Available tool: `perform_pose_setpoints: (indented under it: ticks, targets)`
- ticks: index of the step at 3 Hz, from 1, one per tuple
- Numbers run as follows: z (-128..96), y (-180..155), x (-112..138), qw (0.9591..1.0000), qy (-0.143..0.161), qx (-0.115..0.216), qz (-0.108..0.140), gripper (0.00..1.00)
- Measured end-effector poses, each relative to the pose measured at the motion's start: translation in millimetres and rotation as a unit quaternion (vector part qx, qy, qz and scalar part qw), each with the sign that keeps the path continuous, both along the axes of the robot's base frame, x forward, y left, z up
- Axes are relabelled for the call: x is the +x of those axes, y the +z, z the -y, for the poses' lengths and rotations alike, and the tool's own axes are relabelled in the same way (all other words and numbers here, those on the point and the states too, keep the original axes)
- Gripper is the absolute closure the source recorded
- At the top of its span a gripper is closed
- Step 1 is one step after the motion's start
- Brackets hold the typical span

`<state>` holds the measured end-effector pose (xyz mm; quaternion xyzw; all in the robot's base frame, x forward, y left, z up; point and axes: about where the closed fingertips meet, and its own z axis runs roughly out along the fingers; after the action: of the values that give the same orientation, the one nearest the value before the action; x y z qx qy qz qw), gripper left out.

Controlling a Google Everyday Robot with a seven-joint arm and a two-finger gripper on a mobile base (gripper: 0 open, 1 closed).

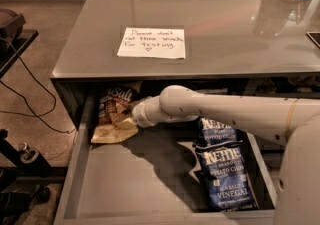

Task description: Pick brown chip bag from top drawer and place on counter

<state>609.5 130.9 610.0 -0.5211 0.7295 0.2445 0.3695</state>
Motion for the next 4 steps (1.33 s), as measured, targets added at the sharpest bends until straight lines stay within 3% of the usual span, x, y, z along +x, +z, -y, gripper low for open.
perform_pose_setpoints:
  ticks: [1, 2, 3, 4]
  targets:
    - [12, 9, -19, 0.9996, 0.028, 0.003, 0.005, 0.89]
    - [29, 22, -40, 0.9987, 0.050, 0.000, 0.006, 1.00]
    - [43, 40, -65, 0.9970, 0.077, -0.005, 0.007, 1.00]
    - [48, 63, -97, 0.9925, 0.121, -0.012, -0.006, 1.00]
